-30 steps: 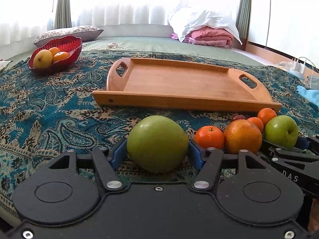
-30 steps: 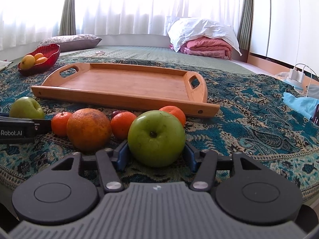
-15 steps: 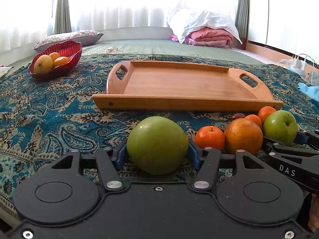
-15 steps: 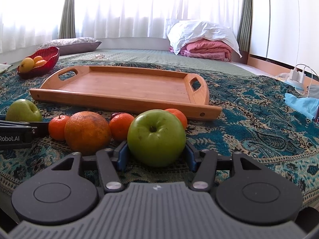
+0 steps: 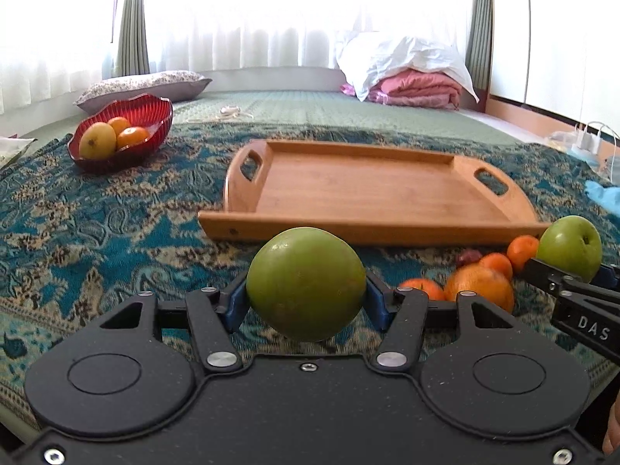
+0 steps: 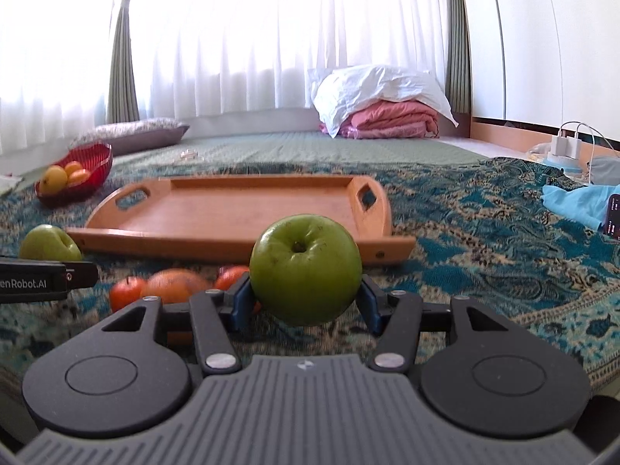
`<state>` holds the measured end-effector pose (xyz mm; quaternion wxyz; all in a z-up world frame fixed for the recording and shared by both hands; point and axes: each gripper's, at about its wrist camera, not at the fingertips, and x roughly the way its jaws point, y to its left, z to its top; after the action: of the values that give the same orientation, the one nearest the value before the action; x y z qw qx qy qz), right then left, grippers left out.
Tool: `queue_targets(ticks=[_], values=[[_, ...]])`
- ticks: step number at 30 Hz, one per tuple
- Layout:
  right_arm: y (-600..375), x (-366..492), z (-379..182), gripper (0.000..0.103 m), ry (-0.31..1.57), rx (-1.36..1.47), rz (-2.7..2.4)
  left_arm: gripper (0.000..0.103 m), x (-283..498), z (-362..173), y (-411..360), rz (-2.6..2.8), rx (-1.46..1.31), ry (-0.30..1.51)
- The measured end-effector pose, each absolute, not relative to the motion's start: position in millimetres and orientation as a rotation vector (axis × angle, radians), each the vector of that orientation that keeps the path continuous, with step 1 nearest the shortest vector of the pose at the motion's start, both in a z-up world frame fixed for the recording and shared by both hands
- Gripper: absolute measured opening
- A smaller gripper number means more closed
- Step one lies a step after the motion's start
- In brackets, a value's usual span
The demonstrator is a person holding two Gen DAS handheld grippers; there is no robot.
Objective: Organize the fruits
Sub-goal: 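Lift the large green fruit with the left tool while the right tool carries the green apple over the tray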
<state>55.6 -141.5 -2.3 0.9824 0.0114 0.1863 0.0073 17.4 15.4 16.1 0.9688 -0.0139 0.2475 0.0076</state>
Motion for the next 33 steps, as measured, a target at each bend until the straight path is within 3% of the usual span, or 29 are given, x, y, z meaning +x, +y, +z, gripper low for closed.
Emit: queue_targets(ticks=[33], values=[[-158.7,136.0,44.5,0.059,0.396,0.087,0.066,0.057,104.2,67.3,14.3,-0.013,-0.058,0.511]])
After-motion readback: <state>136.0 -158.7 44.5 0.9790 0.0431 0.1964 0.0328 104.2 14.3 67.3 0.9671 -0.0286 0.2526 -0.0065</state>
